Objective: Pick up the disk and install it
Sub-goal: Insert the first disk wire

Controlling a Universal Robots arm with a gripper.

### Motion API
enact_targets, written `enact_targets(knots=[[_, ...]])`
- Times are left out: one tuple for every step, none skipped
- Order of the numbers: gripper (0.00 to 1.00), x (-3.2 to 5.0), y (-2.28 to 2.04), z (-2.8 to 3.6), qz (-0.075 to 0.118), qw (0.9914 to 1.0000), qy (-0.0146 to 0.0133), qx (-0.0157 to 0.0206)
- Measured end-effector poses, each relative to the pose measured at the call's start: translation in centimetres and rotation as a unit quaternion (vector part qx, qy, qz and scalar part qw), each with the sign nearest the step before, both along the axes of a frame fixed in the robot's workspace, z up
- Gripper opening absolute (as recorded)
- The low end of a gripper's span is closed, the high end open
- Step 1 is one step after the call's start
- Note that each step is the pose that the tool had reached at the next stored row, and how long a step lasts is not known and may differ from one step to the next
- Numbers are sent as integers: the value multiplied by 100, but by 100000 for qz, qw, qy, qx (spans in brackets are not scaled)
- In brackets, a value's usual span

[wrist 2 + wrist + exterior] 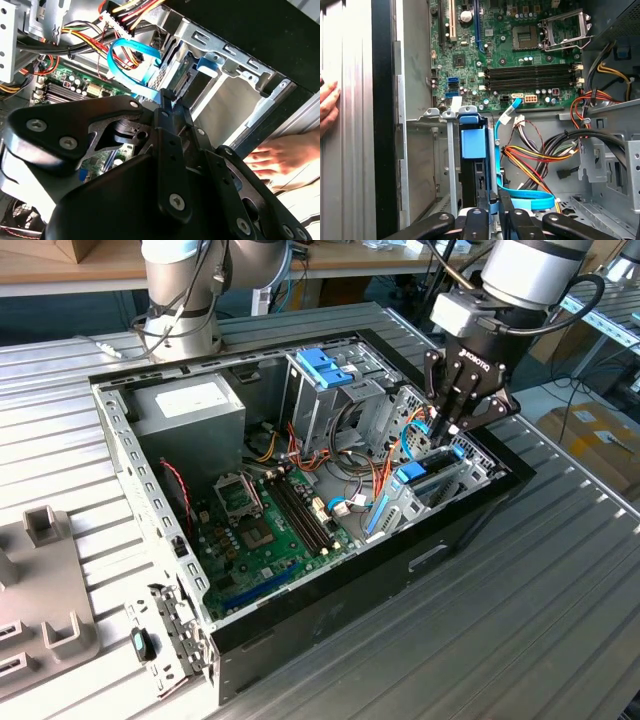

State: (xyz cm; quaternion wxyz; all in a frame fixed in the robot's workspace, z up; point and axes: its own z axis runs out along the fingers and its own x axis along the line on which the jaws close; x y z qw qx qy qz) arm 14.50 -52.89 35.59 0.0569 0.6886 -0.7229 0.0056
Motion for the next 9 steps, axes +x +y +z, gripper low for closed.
enact_targets(knots=[[24,0,0,0,1,100000,-1,-4],[24,0,0,0,2,100000,0,-2],[22,0,0,0,2,100000,1,-1],[16,0,0,-1,2,100000,-1,2],[16,0,0,0,2,100000,-1,-1],[16,0,0,-1,0,100000,-1,1],[16,0,0,-1,2,100000,-1,0],[16,0,0,-1,2,100000,-1,-1],[16,0,0,-1,1,100000,-1,-3]])
